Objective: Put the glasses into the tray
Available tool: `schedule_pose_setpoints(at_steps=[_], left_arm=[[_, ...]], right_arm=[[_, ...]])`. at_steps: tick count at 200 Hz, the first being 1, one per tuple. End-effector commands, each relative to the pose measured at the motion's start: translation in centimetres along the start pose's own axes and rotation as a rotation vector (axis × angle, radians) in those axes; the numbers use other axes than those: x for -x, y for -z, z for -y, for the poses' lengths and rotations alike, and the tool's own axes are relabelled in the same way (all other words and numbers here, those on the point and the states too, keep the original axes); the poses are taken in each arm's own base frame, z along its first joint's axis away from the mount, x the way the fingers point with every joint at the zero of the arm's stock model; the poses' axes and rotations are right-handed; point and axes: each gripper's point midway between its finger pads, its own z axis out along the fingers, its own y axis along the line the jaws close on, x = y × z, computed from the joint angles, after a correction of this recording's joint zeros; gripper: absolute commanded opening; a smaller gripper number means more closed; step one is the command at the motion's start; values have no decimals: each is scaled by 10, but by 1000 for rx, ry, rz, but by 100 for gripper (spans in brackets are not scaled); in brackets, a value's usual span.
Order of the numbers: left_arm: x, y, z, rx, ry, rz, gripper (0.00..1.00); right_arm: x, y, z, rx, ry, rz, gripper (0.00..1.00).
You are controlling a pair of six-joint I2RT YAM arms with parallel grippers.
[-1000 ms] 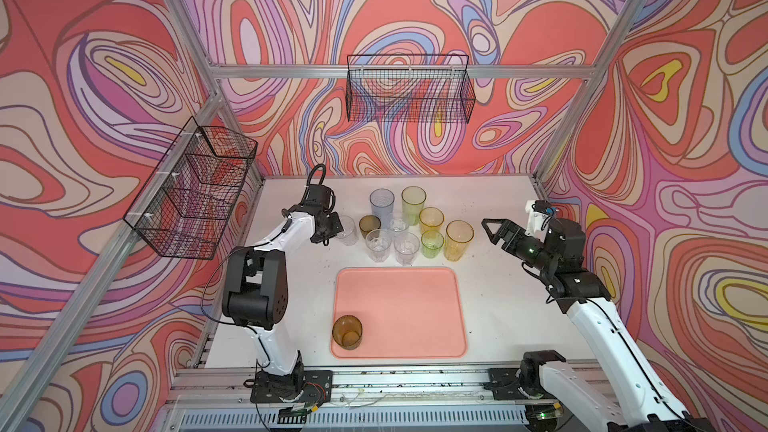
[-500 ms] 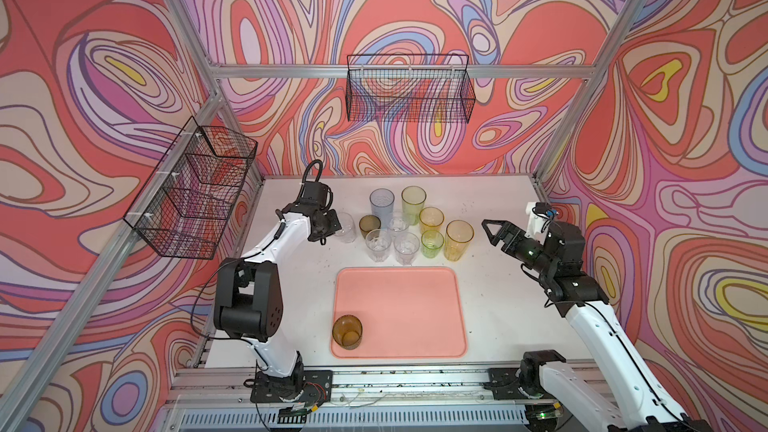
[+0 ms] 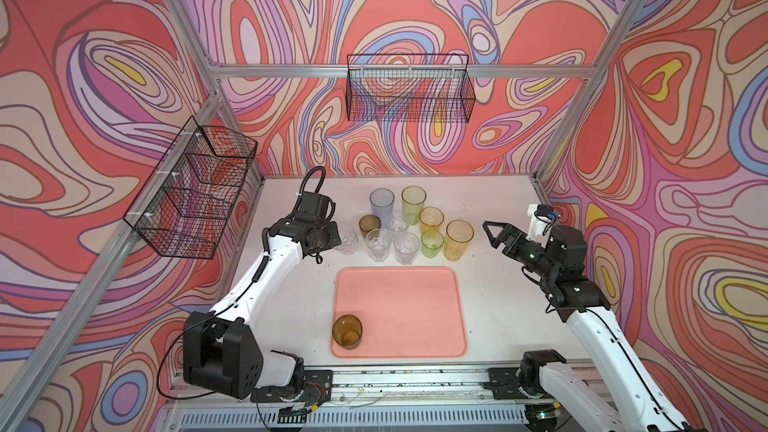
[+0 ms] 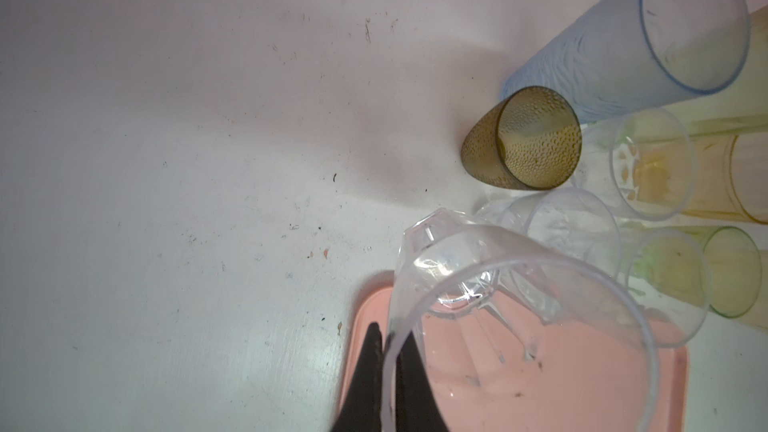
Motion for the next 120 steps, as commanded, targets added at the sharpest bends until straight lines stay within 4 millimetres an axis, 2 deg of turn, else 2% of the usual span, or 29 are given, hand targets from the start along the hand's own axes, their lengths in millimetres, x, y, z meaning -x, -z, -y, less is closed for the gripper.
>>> schedule_pose_setpoints(at_steps=[1,41,81,120], left_arm=[[-28,13,-13,54,-44,-57,0],[-58,23,-21,60,-63,-95,0],[-81,18,-18,46,-78,-153,0],[-95,11,-17,53,-98,-191,0]], right_arm=[[-4,0,2,-3,7,4,98],[-6,0,5,-6,-2,1,98],[-7,0,5,-8,-13,0,98],[-7,4,6,-13,-11,8,98]])
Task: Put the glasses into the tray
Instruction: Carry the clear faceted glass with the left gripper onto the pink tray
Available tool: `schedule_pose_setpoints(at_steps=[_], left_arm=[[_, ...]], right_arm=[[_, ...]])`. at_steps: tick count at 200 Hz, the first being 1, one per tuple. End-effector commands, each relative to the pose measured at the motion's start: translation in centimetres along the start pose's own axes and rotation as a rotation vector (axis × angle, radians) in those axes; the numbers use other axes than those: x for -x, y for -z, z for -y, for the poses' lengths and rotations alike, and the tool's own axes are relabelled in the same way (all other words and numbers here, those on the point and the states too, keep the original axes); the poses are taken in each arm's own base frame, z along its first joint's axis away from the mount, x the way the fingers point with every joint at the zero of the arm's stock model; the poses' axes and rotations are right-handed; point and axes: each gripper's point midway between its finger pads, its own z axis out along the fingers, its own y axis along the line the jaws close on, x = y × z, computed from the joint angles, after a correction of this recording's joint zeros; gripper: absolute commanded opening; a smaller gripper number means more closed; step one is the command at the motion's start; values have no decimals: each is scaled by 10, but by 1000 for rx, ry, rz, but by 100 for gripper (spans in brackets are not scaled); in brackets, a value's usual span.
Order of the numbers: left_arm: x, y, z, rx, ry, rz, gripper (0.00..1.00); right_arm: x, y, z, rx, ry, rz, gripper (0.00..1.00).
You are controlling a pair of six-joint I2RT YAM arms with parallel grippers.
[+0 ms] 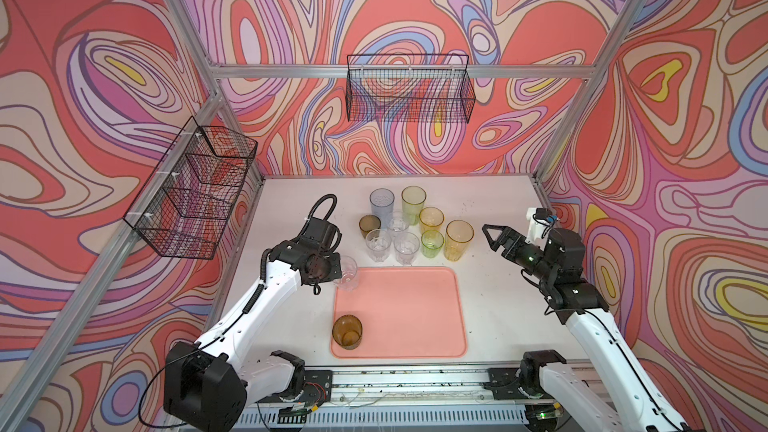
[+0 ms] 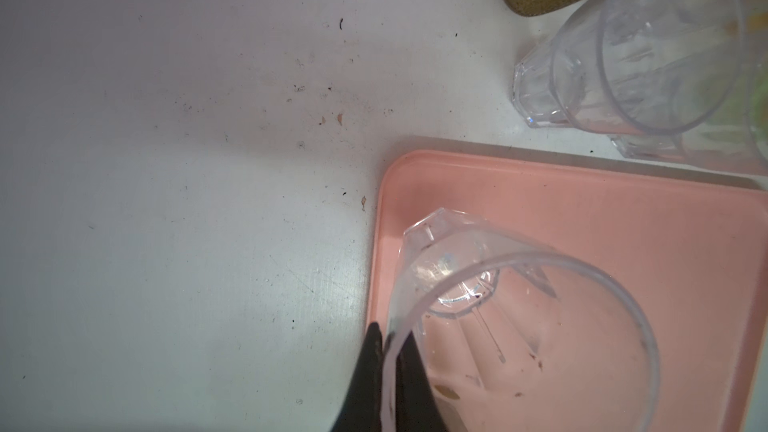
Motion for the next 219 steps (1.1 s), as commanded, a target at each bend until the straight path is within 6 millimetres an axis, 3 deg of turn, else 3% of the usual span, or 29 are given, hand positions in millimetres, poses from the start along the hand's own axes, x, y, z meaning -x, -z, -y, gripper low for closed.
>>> schedule_pose_setpoints(at_steps=[1,99,184,219], left_arm=[[-10,-2,0,6,1,-30,0],[-44,-16,4,22,-59,-110,0],[-53,-24,0,39,-87,-138,0],[-58,-30,0,38,-95,-158,0]], right_arm=[[-1,3,1,-4,3,16,98],[1,13,8,-42,-2,66,98],[-15,-6,-1,36,-33,-57,98],[-18,-9,5,16,-58,-69,98]])
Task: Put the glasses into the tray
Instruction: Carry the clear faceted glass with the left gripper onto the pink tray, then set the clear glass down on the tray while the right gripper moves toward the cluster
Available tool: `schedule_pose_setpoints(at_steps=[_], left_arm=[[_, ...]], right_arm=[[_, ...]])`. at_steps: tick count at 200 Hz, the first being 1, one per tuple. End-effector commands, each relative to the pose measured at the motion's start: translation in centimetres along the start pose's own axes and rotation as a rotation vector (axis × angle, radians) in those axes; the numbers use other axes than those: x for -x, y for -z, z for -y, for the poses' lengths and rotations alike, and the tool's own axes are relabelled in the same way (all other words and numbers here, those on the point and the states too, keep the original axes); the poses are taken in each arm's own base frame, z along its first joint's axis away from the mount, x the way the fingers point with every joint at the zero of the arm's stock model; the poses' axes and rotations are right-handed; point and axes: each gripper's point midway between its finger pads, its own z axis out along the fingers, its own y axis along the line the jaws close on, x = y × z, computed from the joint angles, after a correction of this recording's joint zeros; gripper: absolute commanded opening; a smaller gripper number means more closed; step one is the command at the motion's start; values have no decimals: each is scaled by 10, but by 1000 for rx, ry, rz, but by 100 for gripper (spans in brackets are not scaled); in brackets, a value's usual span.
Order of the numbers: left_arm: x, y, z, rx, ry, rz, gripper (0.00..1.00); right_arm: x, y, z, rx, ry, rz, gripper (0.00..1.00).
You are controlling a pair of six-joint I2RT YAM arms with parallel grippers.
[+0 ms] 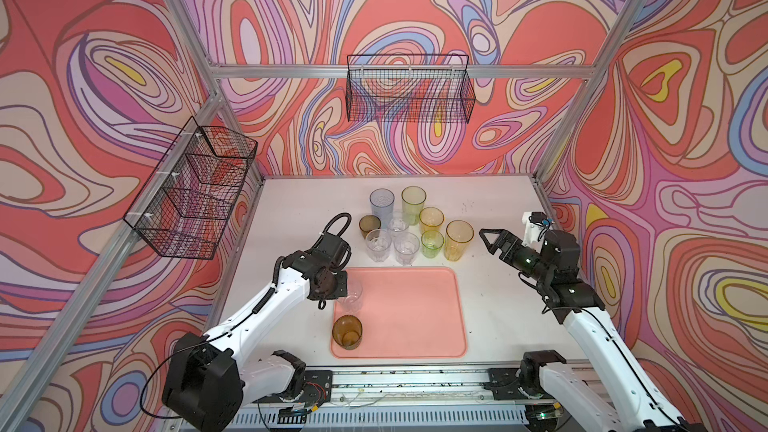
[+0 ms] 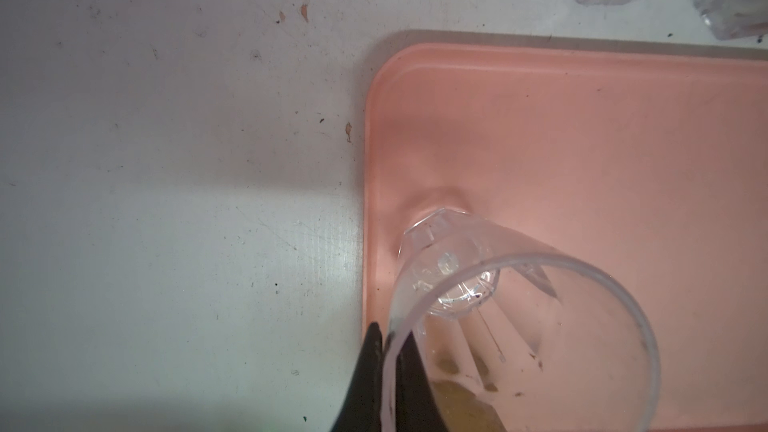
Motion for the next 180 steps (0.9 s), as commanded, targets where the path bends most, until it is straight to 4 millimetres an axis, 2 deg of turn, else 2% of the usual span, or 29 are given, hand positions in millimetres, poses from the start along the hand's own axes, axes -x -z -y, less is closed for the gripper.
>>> schedule_pose_setpoints(at_steps=[1,61,90,103,111,124,180], left_arm=[[-7,-5,0,6,-15,-29,0],[-7,-9,3,-7,-25,-40,0],[-7,-8,2,-5,-22,-41,12],[-6,-6,2,-5,-22,-35,14],[-5,-4,2,-6,-22,-28,18],[-2,-1,2,-3,-21,-14,32],[11,11,3,1,-13,37,61]], right_arm=[[-1,-2,-3,16,-8,-6,99],[-5,-4,3,-9,-28,-22,98],[-8,-4,12,-55,-39,-31,98],[-10,-4,17,-82,-45,-40,98],[-10,-4,18,-89,-44,-46,98],[-11,-4,18,-94,-43,-55,98],[-7,1,15,-98,-19,-47,98]])
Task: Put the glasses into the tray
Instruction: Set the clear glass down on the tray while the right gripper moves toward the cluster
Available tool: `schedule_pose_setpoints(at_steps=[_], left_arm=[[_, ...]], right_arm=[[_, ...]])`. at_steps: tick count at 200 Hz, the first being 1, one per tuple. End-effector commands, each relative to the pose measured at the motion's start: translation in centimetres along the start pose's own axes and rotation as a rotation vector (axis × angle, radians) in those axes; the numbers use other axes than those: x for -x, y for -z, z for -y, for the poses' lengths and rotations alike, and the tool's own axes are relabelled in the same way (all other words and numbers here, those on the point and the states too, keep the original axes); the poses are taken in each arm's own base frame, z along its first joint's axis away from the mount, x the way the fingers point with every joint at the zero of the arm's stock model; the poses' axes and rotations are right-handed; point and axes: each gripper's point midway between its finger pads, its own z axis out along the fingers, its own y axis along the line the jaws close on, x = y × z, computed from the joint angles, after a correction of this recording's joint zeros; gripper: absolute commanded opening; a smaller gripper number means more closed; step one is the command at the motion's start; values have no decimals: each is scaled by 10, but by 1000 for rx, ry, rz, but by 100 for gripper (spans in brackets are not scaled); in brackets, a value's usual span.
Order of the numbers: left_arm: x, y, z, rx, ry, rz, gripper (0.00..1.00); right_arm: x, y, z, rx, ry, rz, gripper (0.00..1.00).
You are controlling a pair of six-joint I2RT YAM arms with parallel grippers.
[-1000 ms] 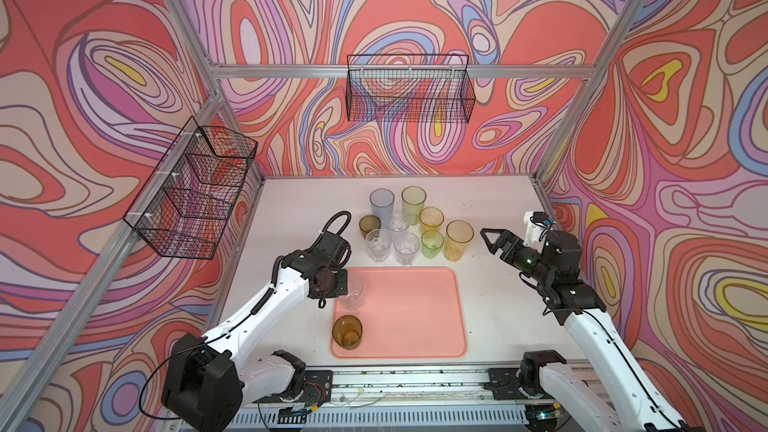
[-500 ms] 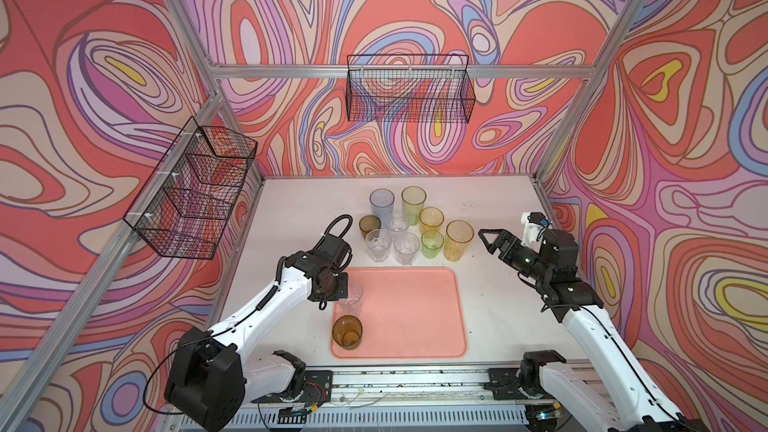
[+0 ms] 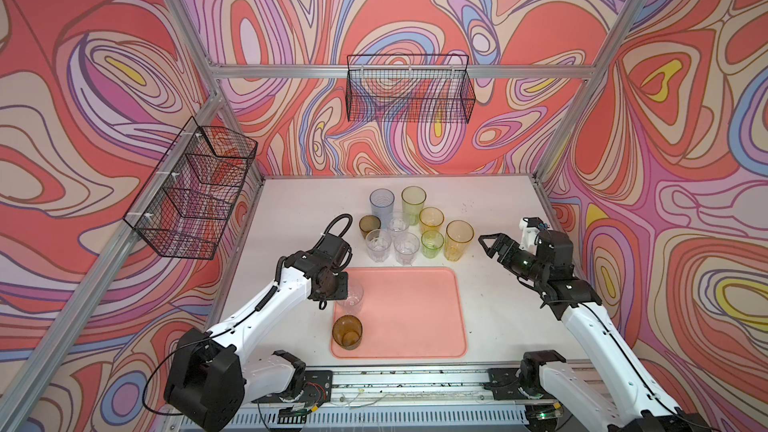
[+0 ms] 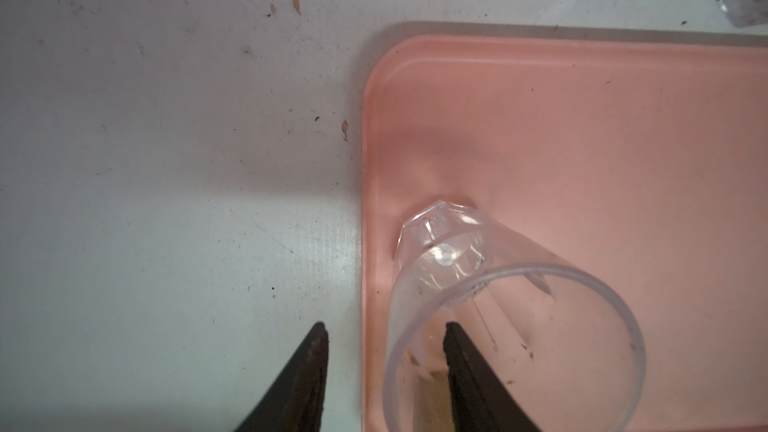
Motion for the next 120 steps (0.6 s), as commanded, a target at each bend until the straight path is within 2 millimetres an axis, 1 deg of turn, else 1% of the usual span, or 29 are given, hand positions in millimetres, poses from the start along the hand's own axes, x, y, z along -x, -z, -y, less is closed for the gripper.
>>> schedule_pose_setpoints(at_steps=[1,31,42,52,90,120], left_arm=[[9,13,2,-2,0,39,61],[16,15,10,-35,4,51,83],[19,17,11,-41,3,62,90],[22,18,13,-47,0,72,100],[32,22,20,-75,-2,108,100],[40,26,21,-78,-6,146,100]], right_arm=[[9,8,-11,14,37,26,98],[8,8,-17,34,38,5,98],[9,9,-19,34,42,-1,98],[10,9,-20,34,44,-5,98],[17,13,-24,19,49,0,96],[21,13,-31,21,44,-16,94]])
